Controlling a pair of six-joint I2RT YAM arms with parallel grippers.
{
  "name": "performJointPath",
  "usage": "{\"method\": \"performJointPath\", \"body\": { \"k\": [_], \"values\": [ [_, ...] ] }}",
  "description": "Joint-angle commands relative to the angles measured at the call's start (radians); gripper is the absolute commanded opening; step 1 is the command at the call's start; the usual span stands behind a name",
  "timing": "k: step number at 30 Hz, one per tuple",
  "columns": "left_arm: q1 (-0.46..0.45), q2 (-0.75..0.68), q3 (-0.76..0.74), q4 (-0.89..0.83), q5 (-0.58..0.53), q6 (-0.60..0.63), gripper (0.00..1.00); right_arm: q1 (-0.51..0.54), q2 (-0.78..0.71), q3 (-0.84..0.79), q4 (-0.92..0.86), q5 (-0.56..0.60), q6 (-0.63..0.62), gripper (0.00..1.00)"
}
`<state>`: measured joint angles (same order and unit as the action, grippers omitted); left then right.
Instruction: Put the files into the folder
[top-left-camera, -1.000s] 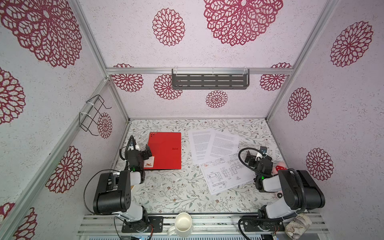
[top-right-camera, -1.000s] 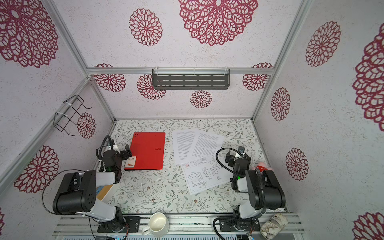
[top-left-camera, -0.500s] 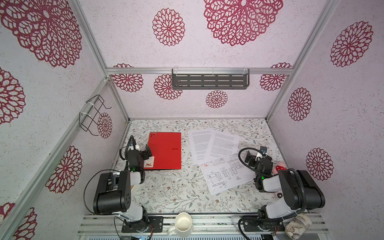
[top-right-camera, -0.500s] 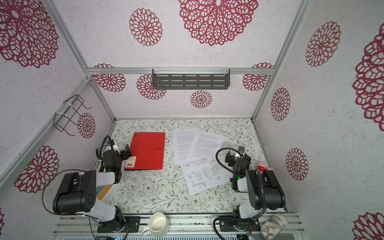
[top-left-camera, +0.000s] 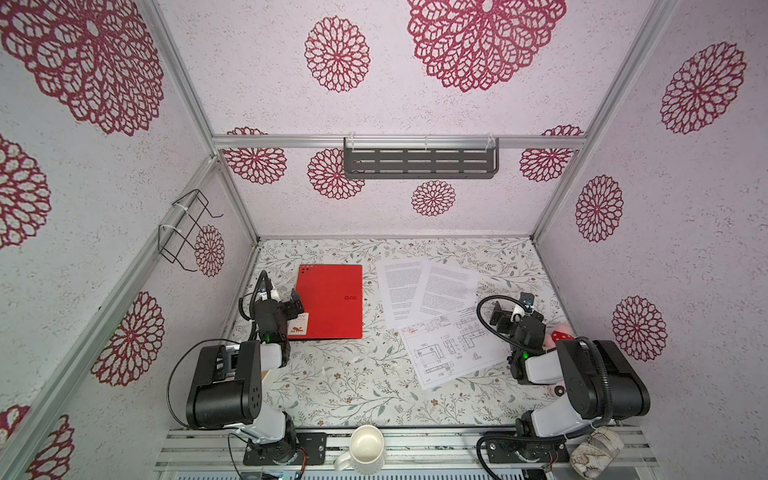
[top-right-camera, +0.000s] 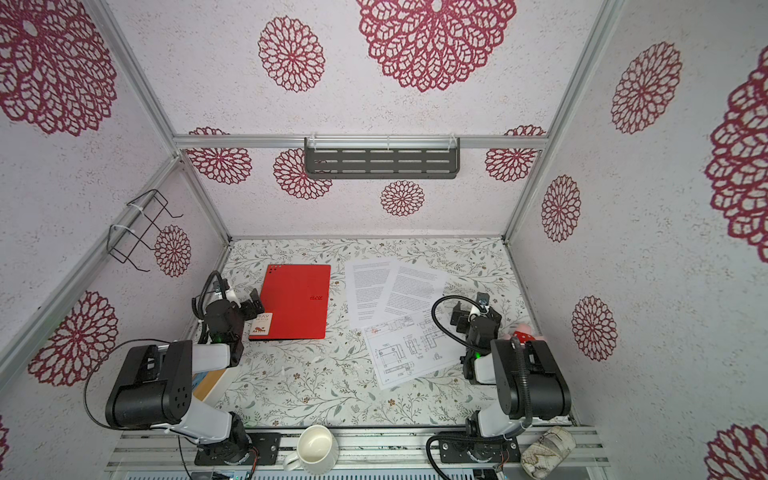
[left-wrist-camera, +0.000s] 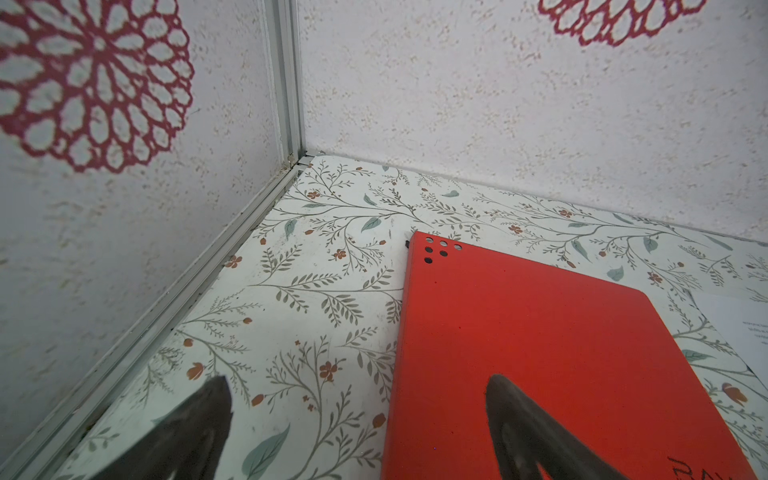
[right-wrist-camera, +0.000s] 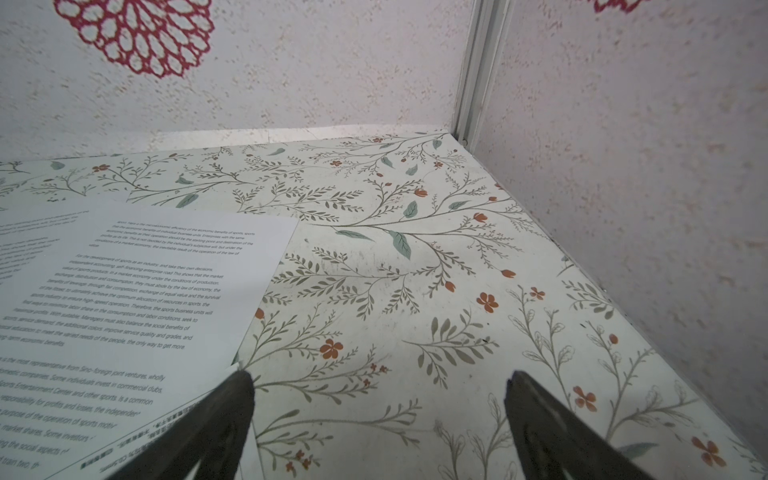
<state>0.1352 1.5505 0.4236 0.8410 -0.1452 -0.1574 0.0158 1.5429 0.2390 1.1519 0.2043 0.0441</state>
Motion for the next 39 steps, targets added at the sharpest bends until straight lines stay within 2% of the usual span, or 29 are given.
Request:
{"method": "performJointPath", "body": {
  "k": [1,4,7,11,14,17,21,24,29,35,39],
  "values": [
    [-0.003,-0.019,0.021,-0.022,0.032,0.030,0.98,-0.002,-0.072,0.071,-0.114,-0.001,-0.005,0.95],
    [-0.004,-0.081,0.148,-0.322,0.040,0.021,0.98,-0.002,-0.146,0.170,-0.355,0.025,0.012,0.98],
    [-0.002,-0.097,0.313,-0.625,-0.008,-0.063,0.98,-0.002,-0.208,0.229,-0.501,0.069,0.089,0.98],
    [-0.004,-0.087,0.427,-0.772,0.088,-0.140,0.98,-0.002,-0.284,0.289,-0.653,0.091,0.296,0.97],
    [-0.014,-0.076,0.492,-0.865,0.084,-0.204,0.98,0.012,-0.287,0.380,-0.815,0.046,0.437,0.90],
    [-0.014,-0.059,0.560,-0.991,0.065,-0.258,0.98,0.065,-0.269,0.462,-0.929,0.042,0.518,0.87],
    [-0.011,-0.029,0.622,-1.124,0.037,-0.285,0.98,0.159,-0.245,0.515,-0.980,0.072,0.590,0.86],
    [-0.009,0.008,0.660,-1.205,0.088,-0.287,0.98,0.245,-0.210,0.548,-0.994,0.097,0.630,0.86],
    [-0.002,0.078,0.703,-1.331,0.148,-0.324,0.98,0.365,-0.095,0.619,-0.975,0.069,0.715,0.85],
    [0.015,0.120,0.699,-1.388,0.246,-0.374,0.98,0.502,0.084,0.771,-0.995,0.024,0.756,0.83],
    [0.014,0.113,0.665,-1.378,0.256,-0.399,0.98,0.573,0.186,0.870,-1.011,-0.006,0.797,0.82]
  ]
}}
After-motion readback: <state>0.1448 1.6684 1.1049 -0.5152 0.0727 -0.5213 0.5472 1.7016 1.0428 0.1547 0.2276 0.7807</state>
